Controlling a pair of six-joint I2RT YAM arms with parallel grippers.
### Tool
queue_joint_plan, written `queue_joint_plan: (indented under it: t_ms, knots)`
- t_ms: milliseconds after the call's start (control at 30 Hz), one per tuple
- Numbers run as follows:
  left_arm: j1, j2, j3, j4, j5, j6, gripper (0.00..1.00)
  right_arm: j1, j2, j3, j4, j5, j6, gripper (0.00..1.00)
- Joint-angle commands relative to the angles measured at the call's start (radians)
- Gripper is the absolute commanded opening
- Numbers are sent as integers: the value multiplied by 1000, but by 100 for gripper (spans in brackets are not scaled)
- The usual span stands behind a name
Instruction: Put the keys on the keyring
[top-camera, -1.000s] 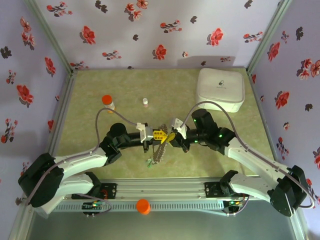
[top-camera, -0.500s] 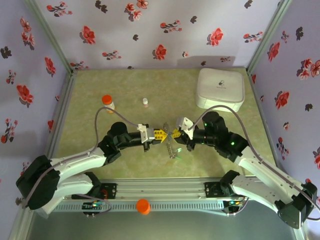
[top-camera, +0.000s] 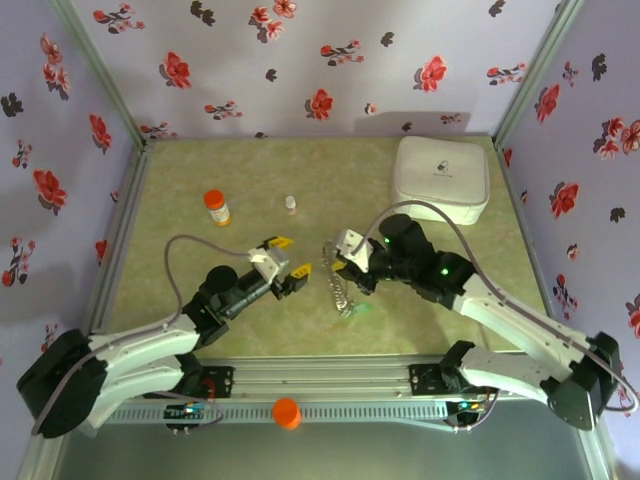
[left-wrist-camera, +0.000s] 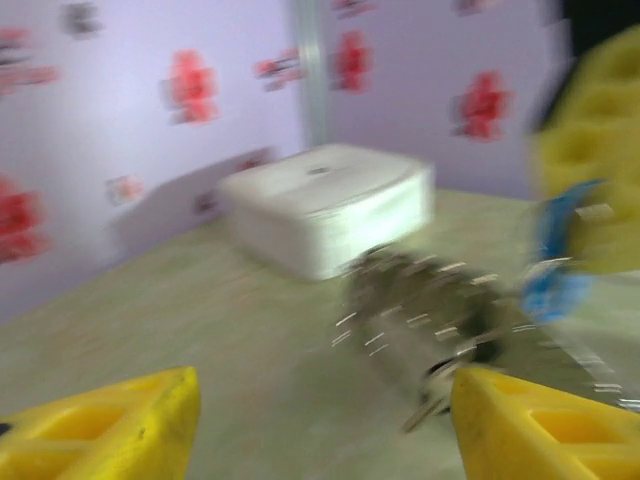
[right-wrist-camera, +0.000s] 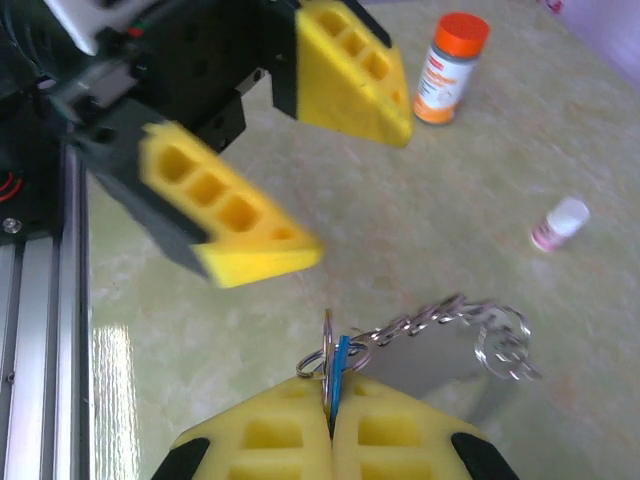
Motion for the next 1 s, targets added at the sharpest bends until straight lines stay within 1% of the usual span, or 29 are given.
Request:
queue_joint_plan:
  t_ms: [0, 67, 133, 167, 233, 267, 333, 433, 533, 667, 733, 867, 967]
  knots:
    - [15, -171, 8, -151, -515, -82, 74, 76, 89, 96, 141, -7, -8, 0]
    - [28, -293, 31, -313, -685, -85, 77, 124, 173, 131, 249, -26, 20, 0]
    - [44, -402, 45, -431, -777, -125, 78, 151, 249, 144, 375, -35, 74, 0]
    - [54, -455, 46, -484, -813, -133, 79, 156, 285, 138, 463, -47, 131, 0]
    - [71, -533, 73, -565, -852, -146, 80, 159, 354, 114, 611, -46, 222, 0]
    - [80, -562, 76, -594, -862, -153, 80, 160, 385, 100, 651, -39, 245, 0]
    - [94, -584, 74, -619, -864, -160, 81, 157, 431, 76, 671, 1, 258, 0]
    - [115, -550, 71, -618, -856, -178, 82, 140, 471, 39, 604, 62, 220, 0]
    - [139, -465, 71, -597, -834, -197, 83, 101, 467, 9, 500, 105, 178, 0]
    - [171, -347, 78, -541, -792, -216, 83, 93, 466, 7, 235, 285, -20, 0]
    - [190, -301, 81, -517, -774, -227, 84, 86, 467, 4, 141, 356, -84, 0]
    - [229, -226, 78, -482, -744, -244, 84, 74, 460, -16, 71, 456, -156, 0]
    - [263, -176, 71, -464, -731, -249, 84, 70, 480, -29, 38, 532, -202, 6]
